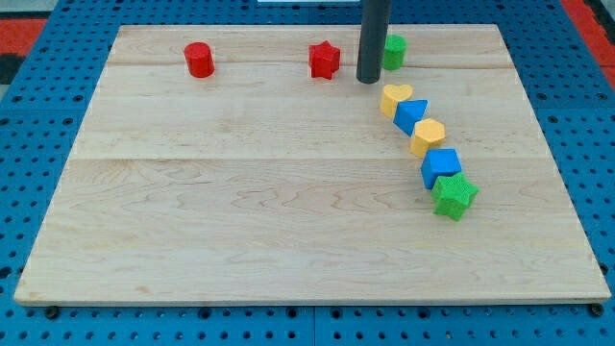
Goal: Bring the green star at the right side of the blue triangle
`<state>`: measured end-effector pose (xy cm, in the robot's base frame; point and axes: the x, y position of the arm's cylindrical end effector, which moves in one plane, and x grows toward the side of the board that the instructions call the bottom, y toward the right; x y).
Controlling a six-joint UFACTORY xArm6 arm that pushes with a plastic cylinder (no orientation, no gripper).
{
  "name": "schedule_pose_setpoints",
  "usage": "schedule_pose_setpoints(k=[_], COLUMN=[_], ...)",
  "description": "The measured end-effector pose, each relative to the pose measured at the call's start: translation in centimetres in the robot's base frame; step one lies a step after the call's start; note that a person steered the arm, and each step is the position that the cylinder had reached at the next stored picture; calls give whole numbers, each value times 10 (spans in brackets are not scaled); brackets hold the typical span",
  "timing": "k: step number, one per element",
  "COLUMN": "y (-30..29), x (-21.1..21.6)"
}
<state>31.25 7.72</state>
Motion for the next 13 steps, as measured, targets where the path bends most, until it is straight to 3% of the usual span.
schedule_pose_setpoints(k=[2, 3, 4, 5, 6, 8, 9, 11, 13], y=[-41, -76, -76, -59, 4, 86, 49, 108, 112], x=[27, 73, 146, 203, 231, 239, 236, 211, 185])
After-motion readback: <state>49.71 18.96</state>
